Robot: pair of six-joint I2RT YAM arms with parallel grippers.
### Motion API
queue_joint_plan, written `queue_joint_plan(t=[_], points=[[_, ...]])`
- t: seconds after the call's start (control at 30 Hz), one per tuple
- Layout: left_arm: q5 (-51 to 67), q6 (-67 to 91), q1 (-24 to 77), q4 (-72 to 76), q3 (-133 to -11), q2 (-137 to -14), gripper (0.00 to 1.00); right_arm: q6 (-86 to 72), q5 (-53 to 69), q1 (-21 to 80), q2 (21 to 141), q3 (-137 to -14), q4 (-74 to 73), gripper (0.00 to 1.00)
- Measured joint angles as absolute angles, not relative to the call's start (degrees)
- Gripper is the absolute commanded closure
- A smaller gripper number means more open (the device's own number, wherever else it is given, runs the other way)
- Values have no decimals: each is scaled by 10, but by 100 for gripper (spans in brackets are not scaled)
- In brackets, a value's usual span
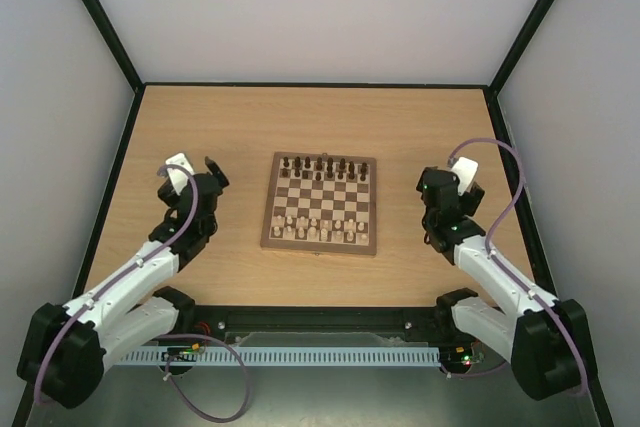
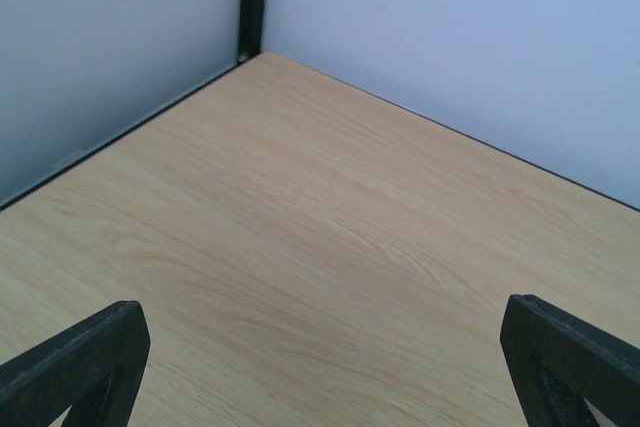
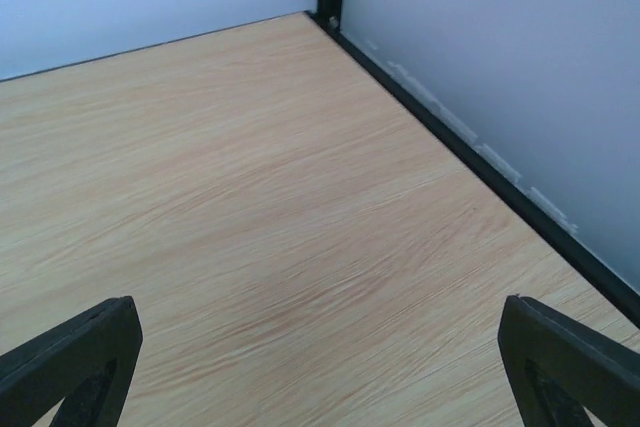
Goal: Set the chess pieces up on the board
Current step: Reset both arms
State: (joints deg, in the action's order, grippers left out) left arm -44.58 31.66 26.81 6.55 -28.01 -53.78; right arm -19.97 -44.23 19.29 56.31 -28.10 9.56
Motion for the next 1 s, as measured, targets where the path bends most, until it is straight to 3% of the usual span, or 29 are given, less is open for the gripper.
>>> queue_joint_plan(t=[0.2,0.4,0.53,0.77,1.0], points=[[-431,291,203,161,-235,-564,1,-192,-469,166,646,-236,231,2],[-412,267,177,211,-284,-747,0,-178,-474,137,786,-214,382,1],[-431,244,172,225,-324,-803,1,-167,-470,117,832,-202,460,1],[-439,198,145,262,-350,-828,0,-152,-452,107,837,-165,574,2],[-309,130,79,366,-265,-778,0,-111,-376,107,837,-116,663,1]])
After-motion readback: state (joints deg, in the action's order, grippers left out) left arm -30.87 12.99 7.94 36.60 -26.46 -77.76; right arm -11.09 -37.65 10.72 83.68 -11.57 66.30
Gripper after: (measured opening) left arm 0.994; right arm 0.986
